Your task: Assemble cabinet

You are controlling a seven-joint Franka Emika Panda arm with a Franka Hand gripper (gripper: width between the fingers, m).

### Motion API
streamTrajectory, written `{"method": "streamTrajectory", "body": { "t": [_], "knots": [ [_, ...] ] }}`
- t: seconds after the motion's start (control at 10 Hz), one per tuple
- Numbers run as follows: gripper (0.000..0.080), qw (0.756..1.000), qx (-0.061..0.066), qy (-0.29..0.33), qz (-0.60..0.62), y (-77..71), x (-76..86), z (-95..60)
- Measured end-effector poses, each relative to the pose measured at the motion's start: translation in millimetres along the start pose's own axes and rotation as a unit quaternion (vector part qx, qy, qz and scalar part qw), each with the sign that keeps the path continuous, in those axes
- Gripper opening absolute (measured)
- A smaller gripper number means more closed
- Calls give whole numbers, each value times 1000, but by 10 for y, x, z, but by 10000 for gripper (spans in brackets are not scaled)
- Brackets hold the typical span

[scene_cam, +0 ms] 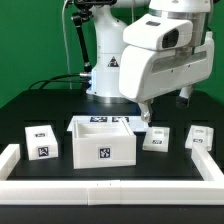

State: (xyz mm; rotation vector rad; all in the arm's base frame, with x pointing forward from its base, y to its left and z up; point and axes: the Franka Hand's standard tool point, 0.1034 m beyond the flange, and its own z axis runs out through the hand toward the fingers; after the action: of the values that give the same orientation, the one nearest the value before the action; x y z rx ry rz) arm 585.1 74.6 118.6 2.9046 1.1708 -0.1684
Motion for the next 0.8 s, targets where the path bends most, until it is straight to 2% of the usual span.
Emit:
{"method": "streamTrajectory", "body": {
  "t": [0.6,0.7,0.8],
  "knots": [
    [798,1000,0,0,0,-1,2,1],
    [798,1000,-4,7,-15,5,2,6],
    [798,997,-25,37,-69,-34,-105,46]
  ]
}}
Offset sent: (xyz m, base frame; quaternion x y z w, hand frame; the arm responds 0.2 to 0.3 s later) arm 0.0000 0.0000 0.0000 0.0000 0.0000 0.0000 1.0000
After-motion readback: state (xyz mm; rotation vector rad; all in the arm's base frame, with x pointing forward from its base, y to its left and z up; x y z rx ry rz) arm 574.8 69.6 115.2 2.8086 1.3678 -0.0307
